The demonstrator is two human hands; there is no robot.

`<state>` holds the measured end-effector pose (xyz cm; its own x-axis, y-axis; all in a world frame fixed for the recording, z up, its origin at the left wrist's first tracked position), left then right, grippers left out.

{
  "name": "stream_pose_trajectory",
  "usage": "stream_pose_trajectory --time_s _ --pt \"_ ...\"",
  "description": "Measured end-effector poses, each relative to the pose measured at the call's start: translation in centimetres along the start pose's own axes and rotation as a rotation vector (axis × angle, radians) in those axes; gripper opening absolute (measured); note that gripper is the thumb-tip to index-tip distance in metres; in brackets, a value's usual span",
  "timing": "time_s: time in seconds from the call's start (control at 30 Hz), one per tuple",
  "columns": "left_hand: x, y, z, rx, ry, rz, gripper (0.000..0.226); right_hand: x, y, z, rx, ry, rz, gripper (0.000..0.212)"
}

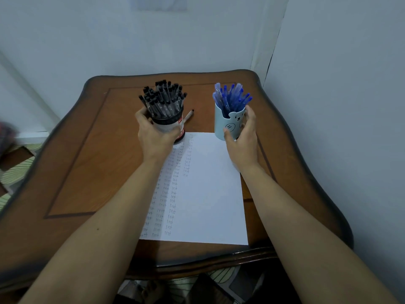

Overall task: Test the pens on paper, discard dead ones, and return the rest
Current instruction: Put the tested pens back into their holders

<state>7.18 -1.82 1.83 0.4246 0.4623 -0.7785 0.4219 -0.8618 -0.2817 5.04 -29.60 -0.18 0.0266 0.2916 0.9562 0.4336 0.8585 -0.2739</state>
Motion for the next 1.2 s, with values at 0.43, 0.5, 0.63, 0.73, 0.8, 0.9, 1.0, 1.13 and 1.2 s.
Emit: stream_pose_trajectory --time_s 0.43,0.5,0.63,0.73,0.8,0.9,1.0,1.13,1.2 --pt "-3.4 1.1 1.5 0.069 0.097 0.025 0.093 0.1 0.6 -0.1 0.043 -0.034 0.024 0.094" --pt "-4.1 2.0 2.4 0.112 0.113 0.045 0.093 0.1 0.5 0.1 0.085 -0.049 0.037 0.094" --pt "-4.8 3.5 4.0 0.171 0.125 0.047 0.092 -0.4 -0.6 0.7 0.108 -0.013 0.125 0.090" --pt "-4.7 3.7 4.5 0.171 0.097 0.067 0.091 -0.9 -1.0 1.5 0.106 0.002 0.303 0.072" --pt "-4.4 3.7 4.8 0.177 0.086 0.089 0.093 -1.2 -0.9 1.9 0.101 -0.035 0.502 0.060" --pt "-4.1 3.6 5.2 0.223 0.088 0.107 0.094 -2.3 -0.3 2.7 0.123 -0.040 0.763 0.054" --pt "-3.6 3.2 5.3 0.254 0.097 0.167 0.071 -2.6 0.1 3.5 0.150 -0.061 0.832 0.049" --pt "-2.3 1.0 4.2 0.114 0.036 0.161 0.040 -2.8 0.1 3.7 0.153 -0.065 0.857 0.048" --pt "-0.6 0.0 3.1 0.087 -0.019 -0.015 0.033 -2.7 0.1 3.8 0.147 -0.068 0.859 0.048"
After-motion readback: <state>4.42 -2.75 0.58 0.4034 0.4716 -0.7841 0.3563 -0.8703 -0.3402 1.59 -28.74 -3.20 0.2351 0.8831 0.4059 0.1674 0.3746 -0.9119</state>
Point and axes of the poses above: each hand's wrist, its own z-axis away from the middle knuckle, its own y-axis out of the palm, x = y × z, the point moved 10 cm from there along -z, towards the middle knuckle, and after that the axes turned 15 degrees about y, right-handed, at the moved point
